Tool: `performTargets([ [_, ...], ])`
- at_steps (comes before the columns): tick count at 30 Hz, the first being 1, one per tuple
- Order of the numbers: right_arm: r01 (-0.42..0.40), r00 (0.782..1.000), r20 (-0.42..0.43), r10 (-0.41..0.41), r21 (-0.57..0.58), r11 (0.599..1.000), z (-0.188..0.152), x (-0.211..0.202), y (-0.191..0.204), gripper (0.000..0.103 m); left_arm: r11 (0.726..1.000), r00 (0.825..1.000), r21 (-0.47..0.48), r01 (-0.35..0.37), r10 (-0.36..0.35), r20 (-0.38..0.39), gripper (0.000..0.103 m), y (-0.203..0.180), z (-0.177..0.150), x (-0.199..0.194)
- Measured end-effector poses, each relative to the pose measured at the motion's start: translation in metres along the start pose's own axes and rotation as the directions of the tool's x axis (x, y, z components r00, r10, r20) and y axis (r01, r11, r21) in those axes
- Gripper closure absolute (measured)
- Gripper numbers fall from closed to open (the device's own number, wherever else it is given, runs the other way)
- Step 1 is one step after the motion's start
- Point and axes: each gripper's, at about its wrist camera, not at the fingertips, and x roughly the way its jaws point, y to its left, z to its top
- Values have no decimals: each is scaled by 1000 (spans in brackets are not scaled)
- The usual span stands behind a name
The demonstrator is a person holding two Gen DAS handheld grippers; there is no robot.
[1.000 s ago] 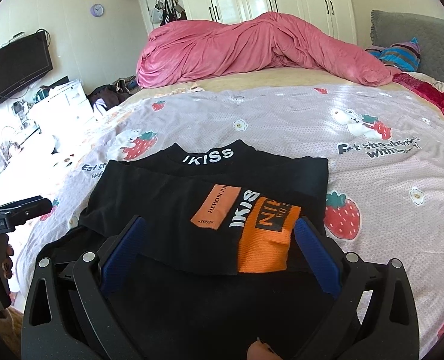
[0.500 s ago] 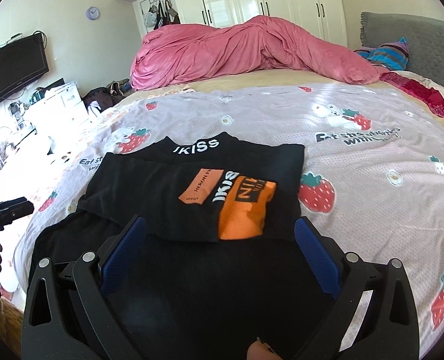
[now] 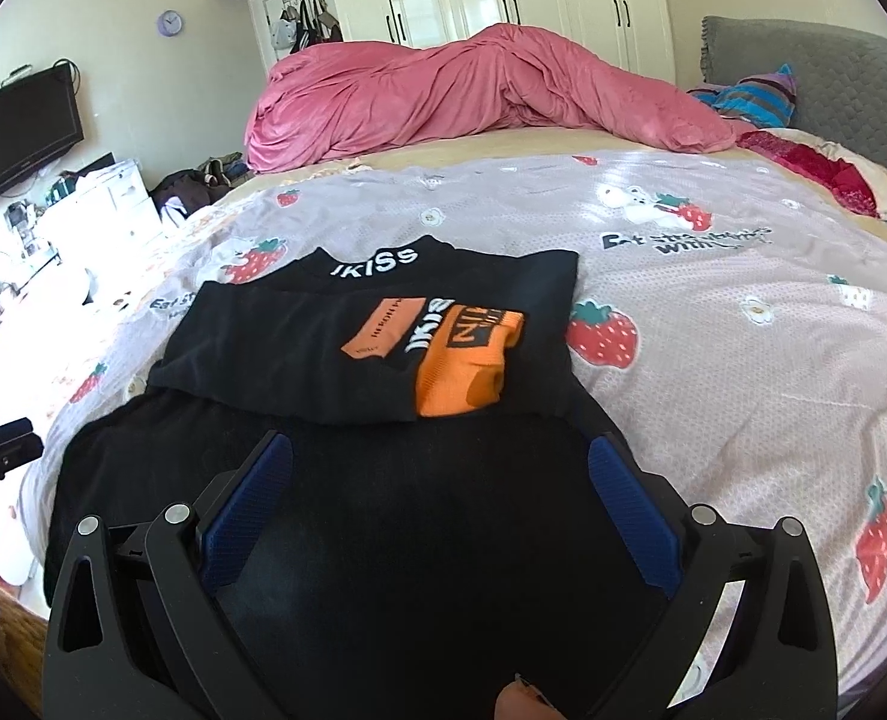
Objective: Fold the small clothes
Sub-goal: 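Close both grippers on the black shirt hem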
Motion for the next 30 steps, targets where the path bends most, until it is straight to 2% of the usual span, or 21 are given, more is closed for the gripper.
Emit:
performTargets([
  [6,18,1000,2,-18,-6,1000,-10,-10,-2,5,1000,1000,28,-6,6,-2,10,-8,-12,-4],
  [19,28,1000,-11,-28,27,999,-29,-30,-13,5,998,998,13,56,-55,-8,10,-10,-29,-15],
  [23,34,999,-15,-34,32,999,-35,-36,-15,5,997,997,10,80,-80,-21,17,-12,-34,-15],
  [27,36,999,-25,-36,33,999,-42,-41,-17,5,995,994,-2,104,-104,-41,28,-12,-41,-14],
  [30,34,999,-32,-33,39,999,-46,-45,-19,5,990,988,-24,138,-139,-61,31,-10,-48,-11],
])
